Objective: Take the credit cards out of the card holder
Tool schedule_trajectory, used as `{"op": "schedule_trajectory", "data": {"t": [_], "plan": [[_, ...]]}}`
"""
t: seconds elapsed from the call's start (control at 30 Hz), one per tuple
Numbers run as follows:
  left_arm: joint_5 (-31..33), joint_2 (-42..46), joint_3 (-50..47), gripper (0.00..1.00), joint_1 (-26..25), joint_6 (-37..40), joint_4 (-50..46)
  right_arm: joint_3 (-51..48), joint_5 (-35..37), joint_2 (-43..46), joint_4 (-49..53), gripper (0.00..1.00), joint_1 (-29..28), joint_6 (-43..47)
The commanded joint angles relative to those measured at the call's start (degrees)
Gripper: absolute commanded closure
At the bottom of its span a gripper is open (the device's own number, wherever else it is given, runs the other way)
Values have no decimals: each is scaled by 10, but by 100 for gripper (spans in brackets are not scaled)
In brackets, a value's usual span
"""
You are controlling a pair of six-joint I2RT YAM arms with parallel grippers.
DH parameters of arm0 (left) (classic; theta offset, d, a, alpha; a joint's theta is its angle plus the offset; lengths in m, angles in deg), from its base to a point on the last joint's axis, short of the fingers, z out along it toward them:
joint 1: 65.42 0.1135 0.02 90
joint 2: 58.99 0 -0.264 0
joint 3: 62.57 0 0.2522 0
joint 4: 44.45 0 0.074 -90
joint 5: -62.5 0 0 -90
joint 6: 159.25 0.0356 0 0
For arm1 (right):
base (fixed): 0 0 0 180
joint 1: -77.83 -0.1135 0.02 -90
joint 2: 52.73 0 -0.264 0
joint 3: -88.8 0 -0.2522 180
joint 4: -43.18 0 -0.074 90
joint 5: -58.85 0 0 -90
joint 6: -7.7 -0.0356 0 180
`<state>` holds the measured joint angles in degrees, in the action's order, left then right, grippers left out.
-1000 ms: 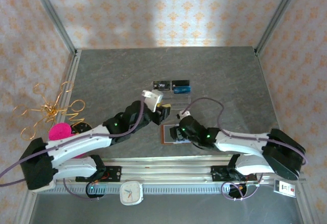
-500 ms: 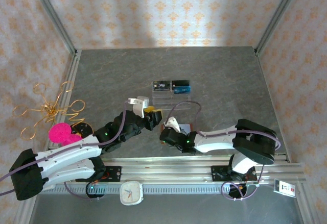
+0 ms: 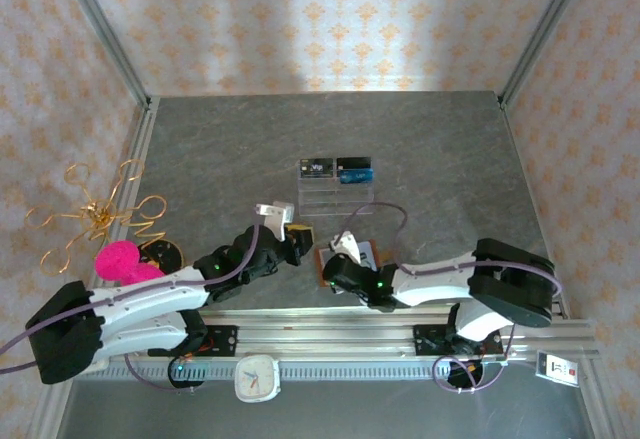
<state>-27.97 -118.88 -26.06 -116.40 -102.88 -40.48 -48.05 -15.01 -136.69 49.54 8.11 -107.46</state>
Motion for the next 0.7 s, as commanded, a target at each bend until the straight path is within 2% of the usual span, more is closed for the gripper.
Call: {"op": "schedule_trajectory", "data": {"t": [0.0, 0.23, 0.4, 0.6, 0.67], "plan": [[-24, -37, -17, 88, -2, -36, 47, -26, 0, 39, -63, 100, 0, -34], [-55, -118, -21, 95, -12, -57, 100, -59, -13, 84, -97, 100, 3, -77], [-57, -151, -7, 96, -14, -58, 91, -72, -8, 101, -101, 100, 3, -100], [-94, -216, 25, 95, -28, -52, 104, -78, -1, 120, -101, 100, 3, -113], [-91, -223, 42, 95, -37, -45, 98, -78, 3, 127, -97, 95, 3, -118]]}}
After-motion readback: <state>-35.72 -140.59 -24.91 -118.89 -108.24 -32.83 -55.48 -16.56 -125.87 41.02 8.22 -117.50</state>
